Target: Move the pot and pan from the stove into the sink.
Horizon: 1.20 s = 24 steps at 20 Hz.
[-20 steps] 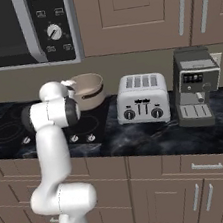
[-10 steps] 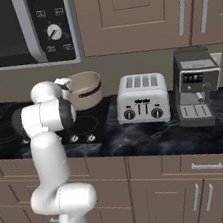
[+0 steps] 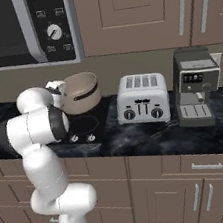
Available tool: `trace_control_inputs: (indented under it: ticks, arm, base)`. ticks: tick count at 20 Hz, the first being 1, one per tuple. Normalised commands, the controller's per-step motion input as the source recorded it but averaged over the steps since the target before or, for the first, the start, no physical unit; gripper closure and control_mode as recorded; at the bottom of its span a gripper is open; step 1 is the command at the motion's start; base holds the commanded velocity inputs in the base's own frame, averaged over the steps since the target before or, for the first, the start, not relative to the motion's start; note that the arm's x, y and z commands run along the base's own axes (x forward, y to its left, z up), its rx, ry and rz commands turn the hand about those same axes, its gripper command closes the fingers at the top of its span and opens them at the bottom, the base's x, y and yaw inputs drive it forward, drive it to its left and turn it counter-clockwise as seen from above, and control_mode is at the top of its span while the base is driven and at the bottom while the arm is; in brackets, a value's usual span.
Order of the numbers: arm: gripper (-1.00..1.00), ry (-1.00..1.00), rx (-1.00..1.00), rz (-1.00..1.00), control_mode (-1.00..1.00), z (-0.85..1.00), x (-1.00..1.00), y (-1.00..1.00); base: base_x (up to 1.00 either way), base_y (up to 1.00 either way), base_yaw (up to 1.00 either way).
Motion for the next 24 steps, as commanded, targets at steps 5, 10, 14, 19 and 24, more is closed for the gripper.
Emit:
trace_control_inputs:
  ticks: [5, 10, 14, 19, 24]
  arm:
    - [1.0, 0.0, -0.05, 0.01, -1.0, 0.31, -0.7, 0.04]
    - [1.0, 0.0, -0.06, 0.01, -1.0, 0.3, -0.72, 0.02]
    - [1.0, 0.0, -0.05, 0.01, -1.0, 0.29, -0.74, 0.0]
    - [1.0, 0.0, -0.05, 0.02, -1.0, 0.33, -0.73, 0.0]
    - [1.0, 0.0, -0.05, 0.02, -1.0, 0.39, -0.74, 0.0]
  base:
    - [0.0, 0.0, 0.0]
    - [0.0, 0.0, 0.0]
    - [0.0, 0.0, 0.0]
    - [0.0, 0.0, 0.0]
    - [0.0, 0.0, 0.0]
